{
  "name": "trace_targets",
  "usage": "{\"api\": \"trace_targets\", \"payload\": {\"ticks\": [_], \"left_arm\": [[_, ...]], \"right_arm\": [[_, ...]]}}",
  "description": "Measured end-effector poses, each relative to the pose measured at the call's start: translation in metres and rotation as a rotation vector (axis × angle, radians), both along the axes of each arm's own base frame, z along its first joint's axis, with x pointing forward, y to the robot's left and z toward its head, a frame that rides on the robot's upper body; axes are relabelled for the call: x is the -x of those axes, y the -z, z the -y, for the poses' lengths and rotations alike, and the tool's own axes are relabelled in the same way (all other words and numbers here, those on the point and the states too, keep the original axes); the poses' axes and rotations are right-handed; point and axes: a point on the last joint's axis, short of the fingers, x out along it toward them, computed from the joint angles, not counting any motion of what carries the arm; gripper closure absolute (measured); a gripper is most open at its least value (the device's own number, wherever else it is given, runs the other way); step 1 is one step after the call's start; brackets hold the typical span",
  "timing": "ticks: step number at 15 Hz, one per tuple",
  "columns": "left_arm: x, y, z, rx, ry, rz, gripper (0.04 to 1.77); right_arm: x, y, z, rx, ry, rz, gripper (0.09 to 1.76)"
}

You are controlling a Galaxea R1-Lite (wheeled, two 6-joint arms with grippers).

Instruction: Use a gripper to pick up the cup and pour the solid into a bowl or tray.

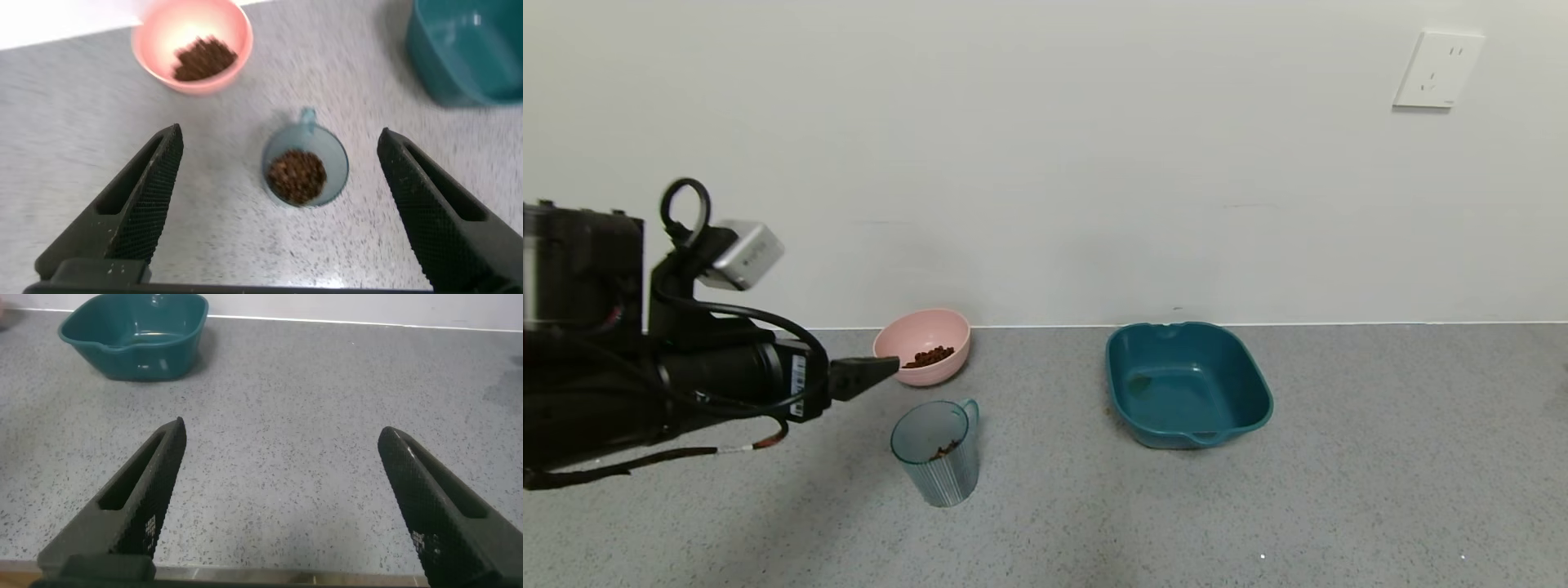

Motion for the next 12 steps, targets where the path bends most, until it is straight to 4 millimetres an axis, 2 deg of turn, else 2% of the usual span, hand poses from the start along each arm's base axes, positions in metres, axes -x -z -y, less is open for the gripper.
{"api": "trace_targets", "payload": {"ticks": [2, 5, 8, 12], "left_arm": [[0.013, -0.022, -0.010, -0.003, -0.037, 0.031, 0.11], [0.045, -0.040, -0.022, -0.006, -0.067, 0.051, 0.10], [0.086, -0.051, -0.033, -0.006, -0.093, 0.065, 0.10], [0.139, -0.054, -0.044, -0.003, -0.140, 0.090, 0.10]], "right_arm": [[0.000, 0.000, 0.000, 0.000, 0.000, 0.000, 0.14], [0.000, 0.000, 0.000, 0.000, 0.000, 0.000, 0.14], [0.000, 0.000, 0.000, 0.000, 0.000, 0.000, 0.14], [0.000, 0.000, 0.000, 0.000, 0.000, 0.000, 0.14]]}}
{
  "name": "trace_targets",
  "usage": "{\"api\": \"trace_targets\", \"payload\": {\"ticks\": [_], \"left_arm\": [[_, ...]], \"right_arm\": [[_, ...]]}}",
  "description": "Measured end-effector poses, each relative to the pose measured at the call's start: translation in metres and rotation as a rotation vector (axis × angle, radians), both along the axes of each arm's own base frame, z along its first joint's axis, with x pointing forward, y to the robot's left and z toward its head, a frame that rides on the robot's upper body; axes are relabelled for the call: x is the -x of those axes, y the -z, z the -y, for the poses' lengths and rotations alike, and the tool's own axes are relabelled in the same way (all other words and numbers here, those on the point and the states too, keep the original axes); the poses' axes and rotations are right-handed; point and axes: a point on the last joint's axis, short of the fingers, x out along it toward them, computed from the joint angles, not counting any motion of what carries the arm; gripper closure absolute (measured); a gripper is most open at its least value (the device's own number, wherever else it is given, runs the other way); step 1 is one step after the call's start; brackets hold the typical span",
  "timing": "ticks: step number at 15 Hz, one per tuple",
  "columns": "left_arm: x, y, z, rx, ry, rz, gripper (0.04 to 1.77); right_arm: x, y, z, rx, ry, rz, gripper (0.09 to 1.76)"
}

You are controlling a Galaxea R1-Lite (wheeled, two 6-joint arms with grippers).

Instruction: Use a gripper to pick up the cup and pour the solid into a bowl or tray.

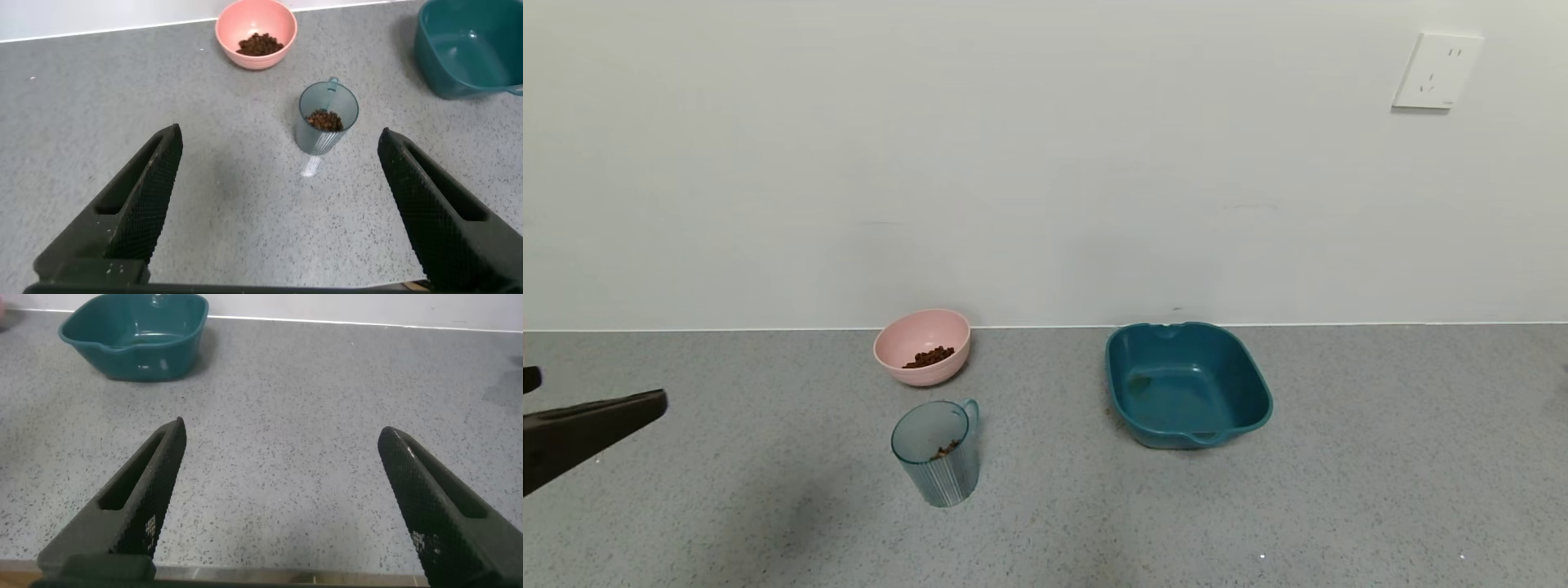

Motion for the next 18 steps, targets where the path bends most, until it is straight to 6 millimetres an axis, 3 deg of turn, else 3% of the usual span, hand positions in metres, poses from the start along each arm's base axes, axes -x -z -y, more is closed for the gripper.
{"api": "trace_targets", "payload": {"ticks": [7, 14, 18], "left_arm": [[0.080, 0.000, -0.011, -0.028, -0.181, 0.144, 0.09], [0.155, 0.022, -0.017, -0.057, -0.317, 0.244, 0.09], [0.179, 0.038, -0.015, -0.047, -0.330, 0.304, 0.09]], "right_arm": [[0.000, 0.000, 0.000, 0.000, 0.000, 0.000, 0.14], [0.000, 0.000, 0.000, 0.000, 0.000, 0.000, 0.14], [0.000, 0.000, 0.000, 0.000, 0.000, 0.000, 0.14]]}}
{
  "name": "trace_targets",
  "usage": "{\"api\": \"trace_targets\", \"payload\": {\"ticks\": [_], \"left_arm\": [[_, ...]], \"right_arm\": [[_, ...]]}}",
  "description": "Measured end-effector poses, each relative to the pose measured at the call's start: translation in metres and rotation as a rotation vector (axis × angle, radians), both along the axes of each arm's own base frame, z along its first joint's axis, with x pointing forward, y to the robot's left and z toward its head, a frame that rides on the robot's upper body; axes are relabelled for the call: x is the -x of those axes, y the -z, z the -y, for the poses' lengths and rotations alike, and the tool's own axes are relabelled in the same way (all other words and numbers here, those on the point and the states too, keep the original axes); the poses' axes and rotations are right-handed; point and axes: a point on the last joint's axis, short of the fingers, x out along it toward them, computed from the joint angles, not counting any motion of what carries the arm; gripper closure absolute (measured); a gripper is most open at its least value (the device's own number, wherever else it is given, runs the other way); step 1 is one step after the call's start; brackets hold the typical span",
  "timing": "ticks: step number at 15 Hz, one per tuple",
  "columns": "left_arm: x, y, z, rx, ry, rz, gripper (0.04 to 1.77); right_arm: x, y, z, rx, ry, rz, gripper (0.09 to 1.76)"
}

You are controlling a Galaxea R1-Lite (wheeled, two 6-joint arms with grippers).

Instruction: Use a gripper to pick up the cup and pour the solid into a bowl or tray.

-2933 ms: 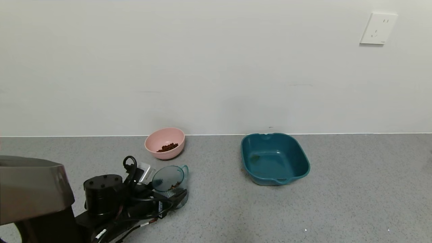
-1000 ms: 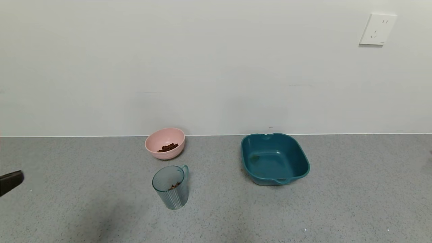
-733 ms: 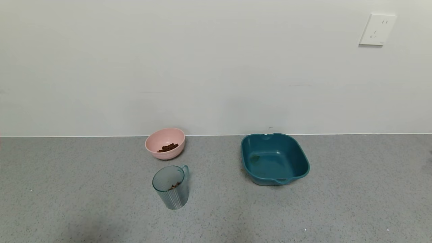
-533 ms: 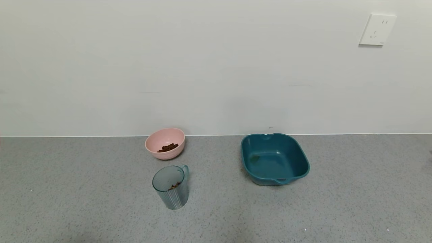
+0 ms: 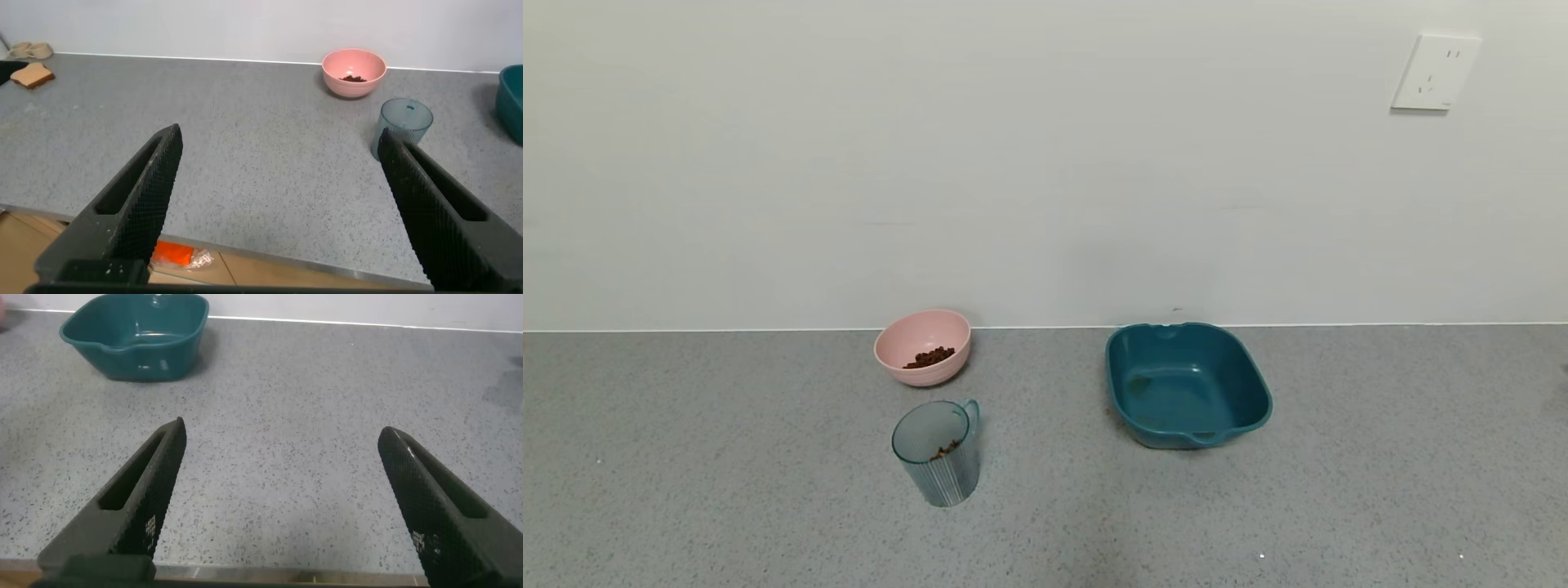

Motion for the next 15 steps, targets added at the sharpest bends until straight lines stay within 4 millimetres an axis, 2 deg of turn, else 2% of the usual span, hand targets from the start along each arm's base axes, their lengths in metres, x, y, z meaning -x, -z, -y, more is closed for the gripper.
{"api": "trace_targets", "payload": {"ticks": [4, 7, 11, 15], "left_arm": [[0.007, 0.026, 0.004, -0.003, 0.046, 0.017, 0.09], [0.003, 0.048, 0.005, -0.005, 0.118, 0.063, 0.09], [-0.031, 0.083, 0.005, -0.042, 0.145, 0.221, 0.09], [-0.059, 0.130, 0.006, -0.072, 0.166, 0.157, 0.09]], "right_arm": [[0.000, 0.000, 0.000, 0.000, 0.000, 0.000, 0.14], [0.000, 0.000, 0.000, 0.000, 0.000, 0.000, 0.14], [0.000, 0.000, 0.000, 0.000, 0.000, 0.000, 0.14], [0.000, 0.000, 0.000, 0.000, 0.000, 0.000, 0.14]]}}
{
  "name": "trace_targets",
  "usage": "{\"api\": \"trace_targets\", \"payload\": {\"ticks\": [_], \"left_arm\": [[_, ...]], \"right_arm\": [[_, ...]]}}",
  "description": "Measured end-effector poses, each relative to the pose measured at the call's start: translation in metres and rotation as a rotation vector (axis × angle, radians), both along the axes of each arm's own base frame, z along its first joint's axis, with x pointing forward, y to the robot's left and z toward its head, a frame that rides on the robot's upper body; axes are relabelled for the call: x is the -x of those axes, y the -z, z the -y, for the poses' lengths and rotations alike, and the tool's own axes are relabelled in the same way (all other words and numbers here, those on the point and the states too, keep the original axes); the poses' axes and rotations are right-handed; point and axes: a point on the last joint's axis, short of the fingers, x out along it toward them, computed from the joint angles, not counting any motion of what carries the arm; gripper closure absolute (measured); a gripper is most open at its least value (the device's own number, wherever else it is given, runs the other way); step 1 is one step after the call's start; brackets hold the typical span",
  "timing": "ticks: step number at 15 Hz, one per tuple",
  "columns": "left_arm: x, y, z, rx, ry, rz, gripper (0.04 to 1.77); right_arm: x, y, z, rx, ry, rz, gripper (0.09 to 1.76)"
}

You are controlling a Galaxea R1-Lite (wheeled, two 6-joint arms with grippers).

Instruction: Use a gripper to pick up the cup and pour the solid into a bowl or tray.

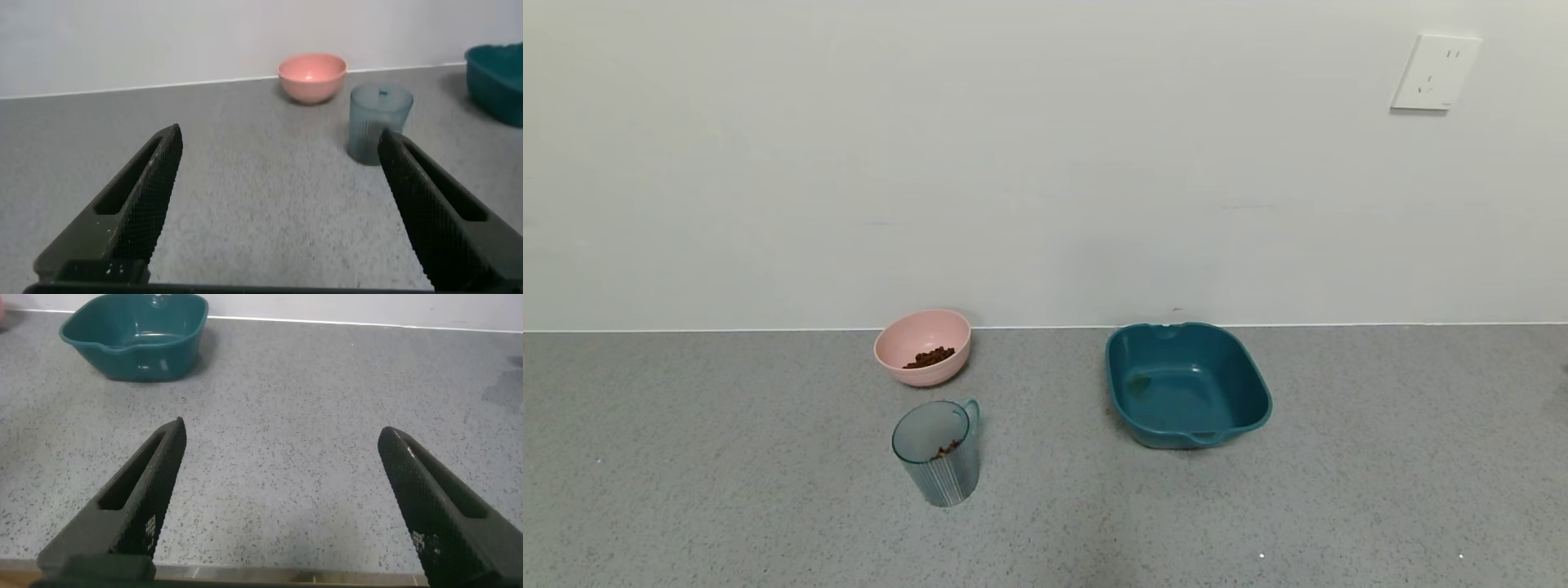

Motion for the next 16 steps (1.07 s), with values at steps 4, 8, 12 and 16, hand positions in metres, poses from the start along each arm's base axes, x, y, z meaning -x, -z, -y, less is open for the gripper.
{"api": "trace_targets", "payload": {"ticks": [4, 8, 12, 16], "left_arm": [[-0.013, 0.026, 0.001, 0.016, 0.048, -0.014, 0.09], [-0.015, 0.039, 0.001, 0.056, 0.051, -0.102, 0.09], [-0.015, 0.039, 0.001, 0.062, 0.052, -0.102, 0.09], [-0.015, 0.039, 0.001, 0.081, 0.053, -0.098, 0.09]], "right_arm": [[0.000, 0.000, 0.000, 0.000, 0.000, 0.000, 0.14], [0.000, 0.000, 0.000, 0.000, 0.000, -0.001, 0.14], [0.000, 0.000, 0.000, 0.000, 0.000, 0.000, 0.14], [0.000, 0.000, 0.000, 0.000, 0.000, 0.000, 0.14]]}}
